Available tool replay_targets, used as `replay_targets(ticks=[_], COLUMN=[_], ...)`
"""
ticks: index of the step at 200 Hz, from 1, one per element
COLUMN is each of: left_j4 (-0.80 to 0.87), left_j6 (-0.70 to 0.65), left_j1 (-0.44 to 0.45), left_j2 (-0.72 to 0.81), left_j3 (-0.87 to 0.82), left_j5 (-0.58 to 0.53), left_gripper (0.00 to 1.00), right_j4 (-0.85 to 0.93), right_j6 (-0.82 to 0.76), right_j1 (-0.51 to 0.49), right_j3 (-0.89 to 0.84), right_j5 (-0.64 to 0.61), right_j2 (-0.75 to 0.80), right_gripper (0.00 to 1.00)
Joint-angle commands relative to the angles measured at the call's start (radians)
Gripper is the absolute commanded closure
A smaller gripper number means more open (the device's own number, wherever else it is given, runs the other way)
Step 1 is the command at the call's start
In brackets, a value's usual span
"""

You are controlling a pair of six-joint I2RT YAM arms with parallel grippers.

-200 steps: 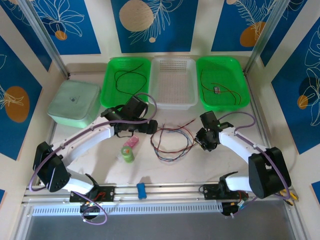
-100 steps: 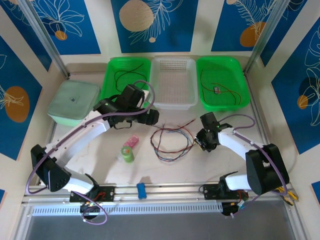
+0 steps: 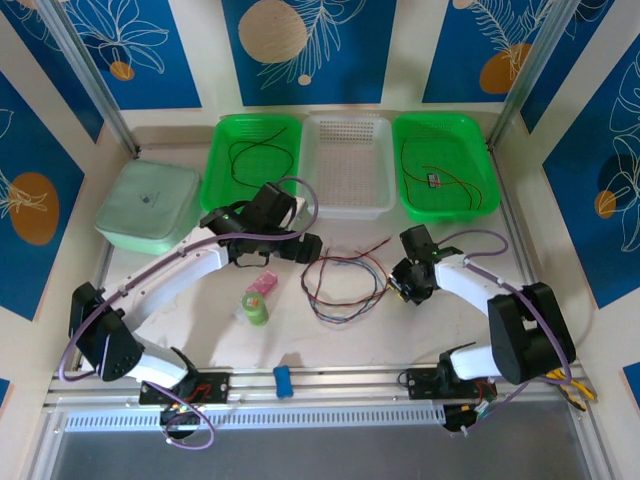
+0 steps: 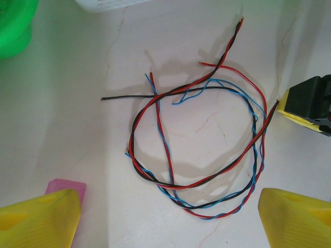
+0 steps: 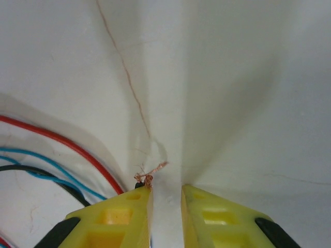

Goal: Untangle the cables

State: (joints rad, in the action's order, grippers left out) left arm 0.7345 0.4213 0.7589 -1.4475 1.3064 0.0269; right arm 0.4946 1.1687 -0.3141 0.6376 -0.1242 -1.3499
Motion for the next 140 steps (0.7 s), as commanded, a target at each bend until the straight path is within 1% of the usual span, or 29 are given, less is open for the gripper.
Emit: replay_targets(ticks=[1,20,49,122,140], left_j4=[-0.030,-0.034,-0.035,-0.037,-0.029], left_j6=[0.009,0.007,-0.003,-0.013,-0.021], left_j1=[0.010,0.011,0.015,0.024,0.026], left_j2=[-0.009,-0.021,-0.037,-0.046,-0.054], left_j3=[-0.010,-0.007,0.001,-0.004,0.004], left_j5=[0.022,0.024,0.030,0.024,0.024], left_gripper=[0.11,0.11,0.11,0.11,0.11], right_j4=[0.036,0.030,0.024,-0.018,-0.019], right_j6=[0.021,0.011,-0.018,-0.023,-0.017], right_j1=[-0.010,0.007,0.035,0.030,0.024], right_j3=[0.033,0.044,0.073,0.085,0.081], right_j5=[-0.006,-0.006,0.022,0.047,0.050], right_j2=[0.062,0.052,-0.022,-0.120,-0.125], right_gripper=[0.78,0.78,0.78,0.78,0.78])
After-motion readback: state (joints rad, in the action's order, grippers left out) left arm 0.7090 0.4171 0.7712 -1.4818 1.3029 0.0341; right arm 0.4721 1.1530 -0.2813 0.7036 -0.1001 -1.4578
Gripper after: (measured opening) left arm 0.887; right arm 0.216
